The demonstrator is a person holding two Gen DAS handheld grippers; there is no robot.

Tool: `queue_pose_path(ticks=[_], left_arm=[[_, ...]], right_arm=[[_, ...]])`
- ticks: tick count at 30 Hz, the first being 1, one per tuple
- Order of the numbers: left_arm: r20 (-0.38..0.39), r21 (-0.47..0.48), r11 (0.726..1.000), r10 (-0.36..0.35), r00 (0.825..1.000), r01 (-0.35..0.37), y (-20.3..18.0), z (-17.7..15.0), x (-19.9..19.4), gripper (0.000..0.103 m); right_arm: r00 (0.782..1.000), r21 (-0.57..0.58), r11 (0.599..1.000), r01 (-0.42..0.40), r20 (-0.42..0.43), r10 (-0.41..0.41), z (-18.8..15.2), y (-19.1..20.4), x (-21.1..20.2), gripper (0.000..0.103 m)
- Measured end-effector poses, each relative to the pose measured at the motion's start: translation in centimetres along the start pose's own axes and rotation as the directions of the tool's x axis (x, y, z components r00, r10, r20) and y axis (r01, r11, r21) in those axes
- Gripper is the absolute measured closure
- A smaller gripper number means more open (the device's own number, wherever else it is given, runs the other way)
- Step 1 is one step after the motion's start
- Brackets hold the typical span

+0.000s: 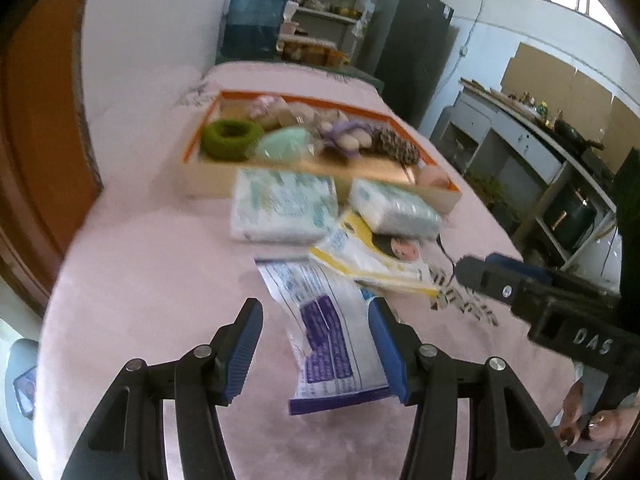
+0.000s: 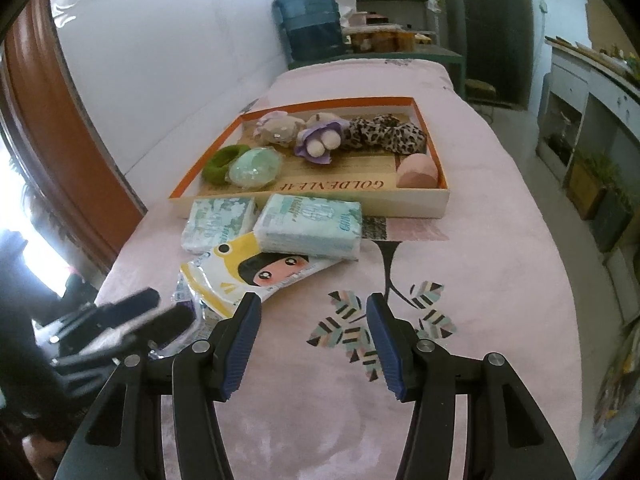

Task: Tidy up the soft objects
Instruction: 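Move both tools back toward the remaining packs beside the lid, then grasp the white-purple snack bag with the left tool while the right grasps the light-blue wipes pack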

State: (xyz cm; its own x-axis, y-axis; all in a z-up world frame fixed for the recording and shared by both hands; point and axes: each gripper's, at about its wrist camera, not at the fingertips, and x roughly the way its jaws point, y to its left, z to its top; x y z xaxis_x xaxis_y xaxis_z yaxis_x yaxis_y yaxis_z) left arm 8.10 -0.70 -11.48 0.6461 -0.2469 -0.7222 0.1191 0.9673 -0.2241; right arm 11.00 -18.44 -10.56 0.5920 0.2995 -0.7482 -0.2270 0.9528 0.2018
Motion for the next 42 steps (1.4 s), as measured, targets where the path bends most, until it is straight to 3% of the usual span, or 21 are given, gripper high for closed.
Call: queue_pose_path(ticks=[7,12,16,19,22,30,32,34,37,42], left_arm=[[-0.015,-0.048,0.998,-0.045,0.999,0.044,-0.6,-1.5,1.6,0.036],[-0.005,-0.007,1.0,-0.028,1.0,0.028,-1.8,-1.9,1.9,0.036],[-0.002,-0.033,0.996,-0.078,0.997,0.078,-1.2,-1.7,1.9,0.06],[0.004,-0.059,0.993,-0.1,0.995,0.1,-0.3,-1.7,1.6,0.071],[0.006,-0.079,0.989,-0.123,0.992,0.123,0.5,-1.6,1.0,0.074],[0.063,-0.105,0.989,-0.093,0.994,0.1,2.6,-0.8,-2.0,0.075],[0.084,-0.111,0.989,-0.091,0.992,0.1,2.9,-0.5,-2.6,0.075],[0.105,-0.113,0.989,-0.087,0.991,0.099,3.2,-0.1,-3.3,0.075],[0.128,-0.11,0.99,-0.079,0.989,0.094,3.7,0.3,-4.2,0.075],[0.14,-0.126,0.987,-0.084,0.987,0.102,4.6,0.5,-4.5,0.075]], right_arm=[[1.0,0.019,1.0,-0.013,-0.01,0.013,-0.4,-0.7,0.4,0.046],[1.0,0.03,0.999,-0.024,-0.017,0.025,-0.5,-1.0,0.7,0.046],[0.999,0.033,0.999,-0.035,-0.02,0.035,-0.6,-1.0,0.9,0.046],[0.999,0.033,0.999,-0.037,-0.02,0.037,-0.5,-1.0,0.9,0.046],[0.999,0.034,0.998,-0.049,-0.02,0.05,-0.4,-0.9,1.0,0.046],[0.999,0.033,0.998,-0.05,-0.008,0.05,2.1,-0.4,2.2,0.045],[0.998,0.054,0.996,-0.065,-0.018,0.066,3.0,-0.4,3.1,0.03],[0.997,0.068,0.996,-0.062,-0.033,0.064,3.9,-0.3,4.2,0.028],[0.998,0.078,0.996,-0.038,-0.045,0.042,4.7,0.0,5.5,0.024],[0.995,0.036,0.997,0.075,-0.063,-0.073,5.2,0.5,7.1,0.02]])
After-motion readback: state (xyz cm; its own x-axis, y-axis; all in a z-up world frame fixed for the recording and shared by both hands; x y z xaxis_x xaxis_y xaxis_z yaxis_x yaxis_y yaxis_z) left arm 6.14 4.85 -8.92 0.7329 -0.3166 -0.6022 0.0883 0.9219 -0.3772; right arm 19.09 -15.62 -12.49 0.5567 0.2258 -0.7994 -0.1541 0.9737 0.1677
